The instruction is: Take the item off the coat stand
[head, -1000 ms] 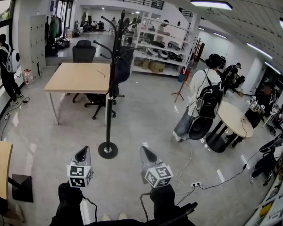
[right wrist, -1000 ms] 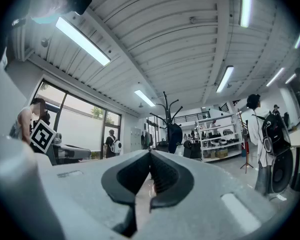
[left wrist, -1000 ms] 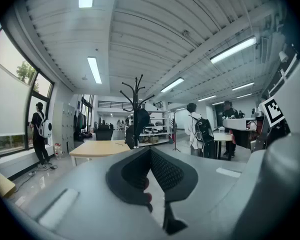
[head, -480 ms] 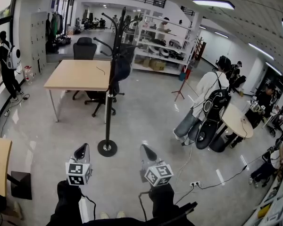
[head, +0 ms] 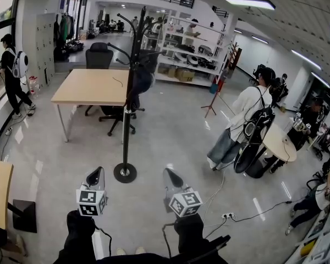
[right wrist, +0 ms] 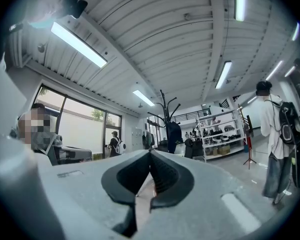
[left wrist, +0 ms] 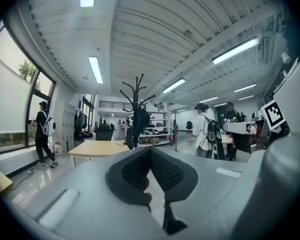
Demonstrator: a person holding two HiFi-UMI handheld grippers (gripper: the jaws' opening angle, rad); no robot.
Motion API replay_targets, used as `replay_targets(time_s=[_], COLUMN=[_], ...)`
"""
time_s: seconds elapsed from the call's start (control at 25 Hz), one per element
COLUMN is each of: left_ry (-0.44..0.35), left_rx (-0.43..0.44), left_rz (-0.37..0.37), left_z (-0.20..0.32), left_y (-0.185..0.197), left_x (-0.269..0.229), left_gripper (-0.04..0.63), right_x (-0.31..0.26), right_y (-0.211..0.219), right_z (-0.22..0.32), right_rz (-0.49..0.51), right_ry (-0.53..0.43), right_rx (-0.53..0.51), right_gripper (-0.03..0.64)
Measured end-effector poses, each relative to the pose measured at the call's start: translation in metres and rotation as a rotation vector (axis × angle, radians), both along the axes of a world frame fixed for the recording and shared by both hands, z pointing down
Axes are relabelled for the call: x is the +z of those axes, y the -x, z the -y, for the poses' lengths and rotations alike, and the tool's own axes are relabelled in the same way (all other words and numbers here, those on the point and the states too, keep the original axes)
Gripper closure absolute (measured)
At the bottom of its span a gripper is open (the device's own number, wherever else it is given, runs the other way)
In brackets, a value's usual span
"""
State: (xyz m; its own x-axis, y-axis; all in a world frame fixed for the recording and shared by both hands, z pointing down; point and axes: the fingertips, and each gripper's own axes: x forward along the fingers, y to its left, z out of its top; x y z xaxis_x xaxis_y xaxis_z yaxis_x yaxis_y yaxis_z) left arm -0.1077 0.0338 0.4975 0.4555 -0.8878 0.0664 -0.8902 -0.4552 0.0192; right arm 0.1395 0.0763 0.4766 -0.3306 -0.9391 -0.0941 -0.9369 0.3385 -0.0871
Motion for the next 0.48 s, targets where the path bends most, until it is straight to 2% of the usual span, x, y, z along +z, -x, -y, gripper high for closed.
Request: replay_targets(time_s=[0.48], left_ry=[-0.001], left_rx=[-0.015], left_rz=[0.012], left_z=[0.002], left_y=[-0.024], left_x=[0.003], left_gripper=[0.592], right_x=[0.006], right_y=[-0.020], right_z=[0.008], right_rz=[0.022], right_ry=[-0.007], right_rx=[-0.036], right_gripper=[0.615])
